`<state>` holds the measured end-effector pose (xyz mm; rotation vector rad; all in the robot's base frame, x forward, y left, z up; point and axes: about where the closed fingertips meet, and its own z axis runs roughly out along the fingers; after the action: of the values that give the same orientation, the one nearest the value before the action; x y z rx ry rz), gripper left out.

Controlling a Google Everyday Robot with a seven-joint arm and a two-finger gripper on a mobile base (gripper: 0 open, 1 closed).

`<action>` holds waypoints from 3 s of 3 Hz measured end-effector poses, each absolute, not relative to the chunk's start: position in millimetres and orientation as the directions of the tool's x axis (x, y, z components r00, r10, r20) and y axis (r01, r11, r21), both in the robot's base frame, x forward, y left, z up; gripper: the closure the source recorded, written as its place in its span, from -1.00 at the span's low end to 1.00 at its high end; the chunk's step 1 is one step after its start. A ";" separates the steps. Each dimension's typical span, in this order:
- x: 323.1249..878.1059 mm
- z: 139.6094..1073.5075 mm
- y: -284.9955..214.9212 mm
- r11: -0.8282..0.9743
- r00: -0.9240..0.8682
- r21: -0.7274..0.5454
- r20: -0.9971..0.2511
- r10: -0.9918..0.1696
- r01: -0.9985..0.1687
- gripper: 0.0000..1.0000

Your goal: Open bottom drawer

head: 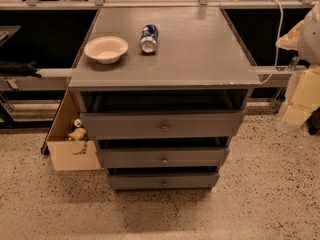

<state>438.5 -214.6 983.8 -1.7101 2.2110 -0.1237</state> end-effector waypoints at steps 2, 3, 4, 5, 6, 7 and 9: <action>437.2 953.0 -218.7 0.284 -0.237 -0.244 -0.207 -0.949 -0.927 -1.00; 423.9 869.8 -209.5 0.282 -0.243 -0.151 -0.233 -0.942 -0.948 -1.00; 403.3 785.5 -191.9 0.248 -0.233 -0.045 -0.222 -0.947 -0.968 -1.00; 403.5 785.9 -191.9 0.248 -0.233 -0.045 -0.222 -0.947 -0.968 -1.00; 407.5 756.4 -188.1 0.218 -0.206 -0.023 -0.240 -0.948 -0.976 -1.00; 412.0 649.2 -177.5 0.100 -0.104 0.030 -0.252 -0.962 -0.995 -1.00; 412.8 478.3 -143.6 -0.079 0.056 0.058 -0.334 -0.941 -0.995 -1.00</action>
Offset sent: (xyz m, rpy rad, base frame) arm -0.0034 -0.0133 -0.0953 0.0024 0.1114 -0.0423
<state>412.8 -143.6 478.3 -2.1367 1.9931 0.4266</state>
